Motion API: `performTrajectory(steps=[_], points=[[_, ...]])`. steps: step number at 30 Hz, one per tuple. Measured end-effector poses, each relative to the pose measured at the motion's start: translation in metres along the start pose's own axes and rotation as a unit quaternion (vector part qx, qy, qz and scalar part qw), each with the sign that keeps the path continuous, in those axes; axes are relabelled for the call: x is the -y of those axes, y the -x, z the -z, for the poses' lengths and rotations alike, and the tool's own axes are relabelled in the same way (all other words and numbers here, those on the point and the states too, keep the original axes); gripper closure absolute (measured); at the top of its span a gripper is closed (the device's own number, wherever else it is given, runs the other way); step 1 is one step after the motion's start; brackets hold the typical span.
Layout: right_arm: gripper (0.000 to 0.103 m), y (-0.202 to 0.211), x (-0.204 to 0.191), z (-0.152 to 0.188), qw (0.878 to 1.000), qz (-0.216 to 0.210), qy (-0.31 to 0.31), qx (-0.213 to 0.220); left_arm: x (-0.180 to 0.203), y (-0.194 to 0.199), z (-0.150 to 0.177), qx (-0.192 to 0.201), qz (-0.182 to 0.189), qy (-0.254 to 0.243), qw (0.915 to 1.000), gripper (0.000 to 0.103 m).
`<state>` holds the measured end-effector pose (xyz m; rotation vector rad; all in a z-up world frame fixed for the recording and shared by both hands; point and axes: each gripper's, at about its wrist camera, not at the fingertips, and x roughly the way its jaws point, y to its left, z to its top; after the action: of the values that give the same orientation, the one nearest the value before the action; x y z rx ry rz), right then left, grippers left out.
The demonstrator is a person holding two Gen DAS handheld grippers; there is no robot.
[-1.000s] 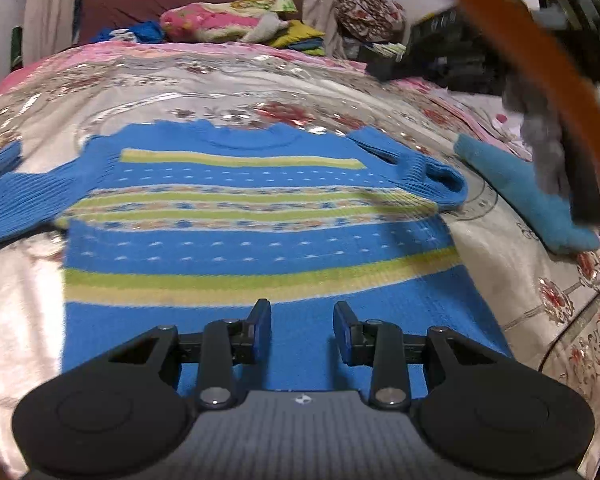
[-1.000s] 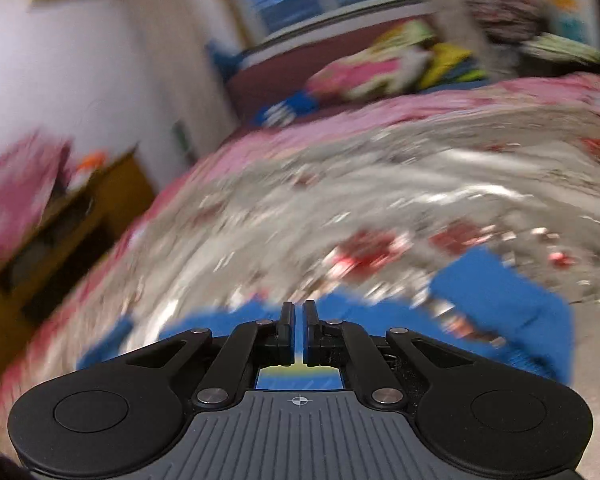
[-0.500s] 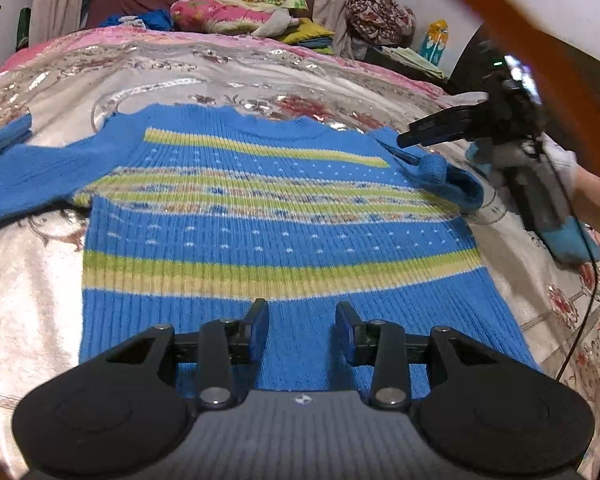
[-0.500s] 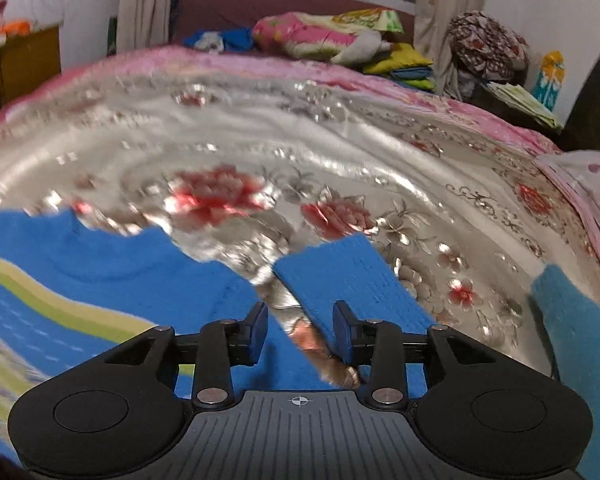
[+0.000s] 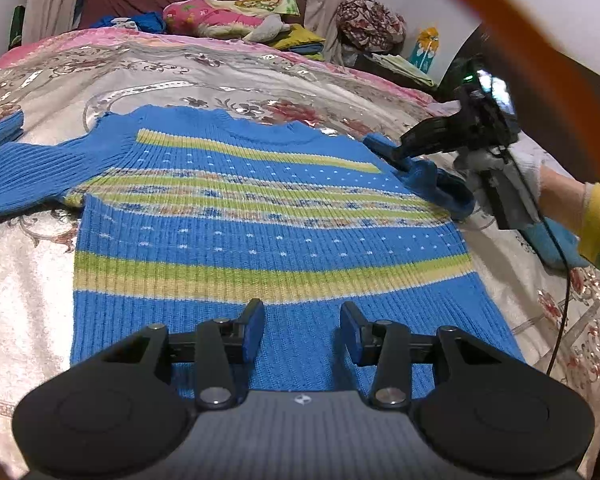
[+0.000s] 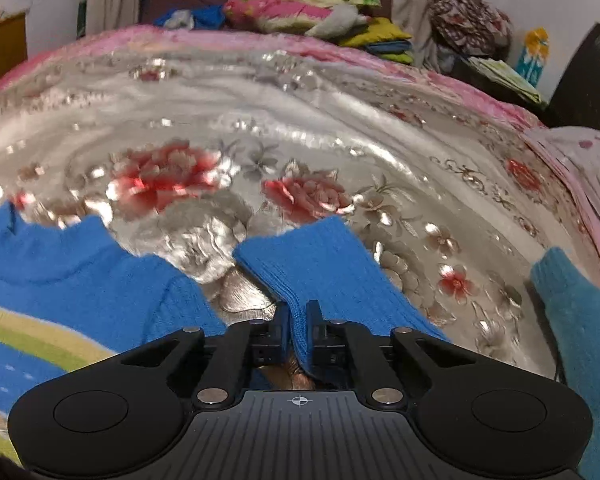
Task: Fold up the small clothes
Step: 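Lift the sleeve with the right gripper and lay it across the chest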
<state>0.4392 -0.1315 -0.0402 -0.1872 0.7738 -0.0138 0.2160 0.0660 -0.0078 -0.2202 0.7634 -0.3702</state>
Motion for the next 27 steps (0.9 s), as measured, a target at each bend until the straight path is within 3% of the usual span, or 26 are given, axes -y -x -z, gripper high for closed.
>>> performTrajectory(steps=[8,12,16,23,27], points=[[0.098,0.092,0.004,-0.015,0.991,-0.082,-0.086,0.056,0.001,0.008,-0.002,0.016,-0.010,-0.007,0.9998,0.056],[0.098,0.143,-0.020,-0.025,0.981,-0.138,-0.101,0.090,-0.002,0.014,-0.004,0.025,-0.014,-0.003,0.9996,0.056],[0.098,0.172,-0.053,-0.032,0.972,-0.187,-0.106,0.098,-0.005,0.021,-0.006,0.034,-0.015,-0.001,0.9993,0.056],[0.098,0.158,-0.134,-0.012,0.967,-0.240,-0.080,0.045,-0.013,0.028,-0.004,0.037,-0.016,0.004,0.9992,0.055],[0.098,0.143,-0.158,0.003,0.961,-0.260,-0.095,0.016,-0.016,0.032,-0.004,0.041,-0.017,0.005,0.9990,0.055]])
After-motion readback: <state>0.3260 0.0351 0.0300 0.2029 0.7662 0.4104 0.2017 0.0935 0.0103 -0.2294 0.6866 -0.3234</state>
